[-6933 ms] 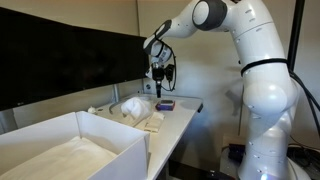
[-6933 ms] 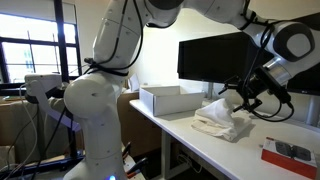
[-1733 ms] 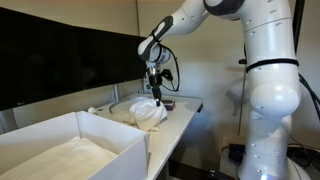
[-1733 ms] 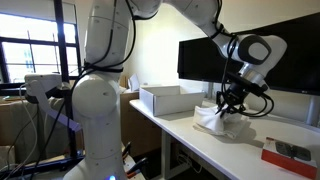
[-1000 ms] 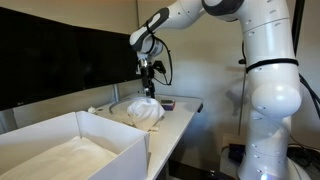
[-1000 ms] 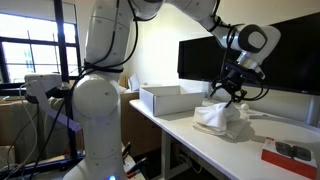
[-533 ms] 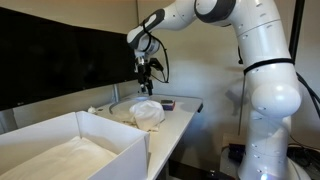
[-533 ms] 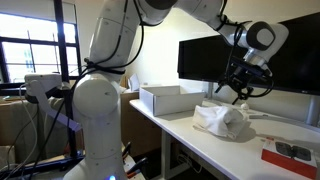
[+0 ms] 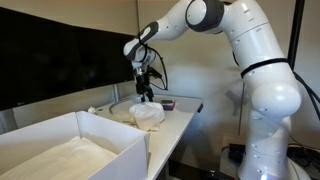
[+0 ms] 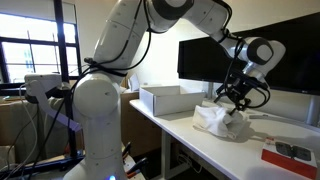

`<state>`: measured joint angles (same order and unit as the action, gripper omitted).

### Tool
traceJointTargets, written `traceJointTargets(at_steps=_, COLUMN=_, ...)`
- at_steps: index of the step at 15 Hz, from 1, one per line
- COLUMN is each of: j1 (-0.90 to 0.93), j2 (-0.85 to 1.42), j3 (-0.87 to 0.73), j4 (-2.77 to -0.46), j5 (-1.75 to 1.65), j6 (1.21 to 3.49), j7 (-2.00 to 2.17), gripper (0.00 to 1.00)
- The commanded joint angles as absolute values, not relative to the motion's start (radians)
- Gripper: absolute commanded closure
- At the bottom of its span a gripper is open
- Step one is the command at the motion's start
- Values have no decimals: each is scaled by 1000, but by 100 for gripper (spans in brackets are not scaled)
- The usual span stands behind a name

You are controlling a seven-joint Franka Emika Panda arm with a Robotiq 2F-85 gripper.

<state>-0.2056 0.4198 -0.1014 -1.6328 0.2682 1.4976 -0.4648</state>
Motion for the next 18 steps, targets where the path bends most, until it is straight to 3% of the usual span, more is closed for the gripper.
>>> traceJointTargets(at_steps=1, j1=-212, j2=456, j3=-95, j4=-1578, j5=217, j6=1476, j7=-410, gripper=0)
traceJointTargets(at_steps=7, j1=-238, j2=496, j3=-109, j4=-1479, j5=188, j6=1493, j7=-380, gripper=0)
traceJointTargets(at_steps=18, j1=-263, j2=549, j3=-49, j4=-1505, j5=294, j6=1464, j7=-421, gripper=0)
